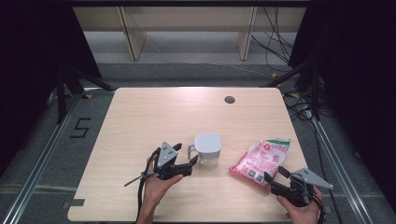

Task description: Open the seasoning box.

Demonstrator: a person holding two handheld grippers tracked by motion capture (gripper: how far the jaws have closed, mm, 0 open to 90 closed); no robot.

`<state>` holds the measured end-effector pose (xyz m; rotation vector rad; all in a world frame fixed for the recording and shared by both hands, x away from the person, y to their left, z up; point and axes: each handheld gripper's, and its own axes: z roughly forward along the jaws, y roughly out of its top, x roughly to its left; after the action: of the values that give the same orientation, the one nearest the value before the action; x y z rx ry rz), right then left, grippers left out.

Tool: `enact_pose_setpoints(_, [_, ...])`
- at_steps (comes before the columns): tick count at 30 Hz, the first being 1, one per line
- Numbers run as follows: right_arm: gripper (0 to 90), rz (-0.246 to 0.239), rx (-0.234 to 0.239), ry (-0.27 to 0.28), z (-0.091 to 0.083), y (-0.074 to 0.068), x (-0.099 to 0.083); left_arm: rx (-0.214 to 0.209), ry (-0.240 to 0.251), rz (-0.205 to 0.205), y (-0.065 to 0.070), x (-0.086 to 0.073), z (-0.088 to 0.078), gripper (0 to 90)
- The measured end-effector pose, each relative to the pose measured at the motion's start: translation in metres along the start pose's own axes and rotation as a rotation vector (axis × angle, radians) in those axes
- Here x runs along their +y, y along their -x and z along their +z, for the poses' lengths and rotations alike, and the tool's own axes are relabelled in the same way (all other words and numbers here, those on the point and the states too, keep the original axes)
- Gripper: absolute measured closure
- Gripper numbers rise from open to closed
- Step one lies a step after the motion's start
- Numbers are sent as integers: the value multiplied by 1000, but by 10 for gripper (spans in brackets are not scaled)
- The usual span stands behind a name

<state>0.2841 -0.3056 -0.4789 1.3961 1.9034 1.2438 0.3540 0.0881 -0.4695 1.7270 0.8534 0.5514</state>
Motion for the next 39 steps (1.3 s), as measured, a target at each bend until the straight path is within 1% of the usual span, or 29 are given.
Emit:
enact_pose_setpoints(2, [371,-20,-1,4,0,1,0,-2,4,9,0,3,0,240])
enact_pose_setpoints(3, [371,-3,11,5,0,0,0,-5,9,9,0,5,-1,249])
enact_pose_setpoints(4, [371,-23,-2,0,-1,0,0,-11,20,9,0,6,-1,269])
enact_pose_setpoints(5, [371,-6,2,0,0,-1,0,-12,31,11,-1,8,-2,295])
enact_pose_setpoints(6, [371,-9,11,-6,1,-1,0,-17,51,20,-1,9,-3,329])
enact_pose_setpoints(7, [371,-17,10,-2,1,-1,0,-19,61,44,-3,11,-4,391])
enact_pose_setpoints(8, [371,-16,12,-2,1,0,0,-26,75,15,-2,12,-4,436])
enact_pose_setpoints(10, [371,-4,6,-5,1,-3,0,-39,95,38,-5,14,-4,551])
enact_pose_setpoints(11, [371,-7,4,-4,1,-3,0,-31,100,33,-5,15,-4,594])
enact_pose_setpoints(12, [371,-32,-4,4,0,-2,0,-38,115,50,-5,17,-4,646])
enact_pose_setpoints(13, [371,-32,-3,1,0,-2,1,-38,111,65,-5,18,-4,684])
enact_pose_setpoints(15, [370,-16,10,24,2,-3,0,-58,115,74,-4,20,-2,750])
enact_pose_setpoints(16, [370,-21,9,7,1,-3,1,-63,109,79,-5,21,0,768])
enact_pose_setpoints(17, [370,-36,16,8,1,-2,1,-66,109,71,-5,21,3,795])
enact_pose_setpoints(18, [370,-21,21,-3,1,-4,1,-72,105,70,-5,22,5,813])
enact_pose_setpoints(20, [371,-13,7,12,1,-7,1,-76,104,68,-5,23,8,844])
enact_pose_setpoints(21, [371,-32,8,17,1,-5,1,-77,106,70,-5,23,10,855])
enact_pose_setpoints(22, [371,-28,9,18,1,-6,1,-75,100,72,-4,24,11,859])
enact_pose_setpoints(23, [370,-39,12,13,2,-5,1,-83,104,66,-4,24,13,863])
enact_pose_setpoints(24, [371,-37,9,13,2,-6,1,-73,93,80,-4,25,13,866])
enact_pose_setpoints(26, [371,-31,15,20,3,-6,1,-66,88,75,-5,25,16,867])
enact_pose_setpoints(27, [371,-40,8,1,2,-5,2,-64,79,76,-6,24,17,867])
enact_pose_setpoints(29, [370,-42,11,-1,2,-5,1,-57,77,81,-7,23,20,868])
enact_pose_setpoints(30, [370,-29,13,-1,2,-6,1,-54,66,71,-8,22,20,868])
enact_pose_setpoints(31, [370,-28,13,-2,2,-6,1,-60,77,61,-8,21,22,867])
enact_pose_setpoints(32, [370,-44,12,6,3,-4,1,-65,81,54,-9,21,22,867])
enact_pose_setpoints(34, [371,-43,21,1,3,-5,1,-63,71,58,-9,22,21,869])
enact_pose_setpoints(38, [371,-29,15,-3,3,-8,2,-60,67,60,-10,22,21,870])
enact_pose_setpoints(39, [371,2,18,-8,3,-12,2,-60,68,60,-9,22,21,870])
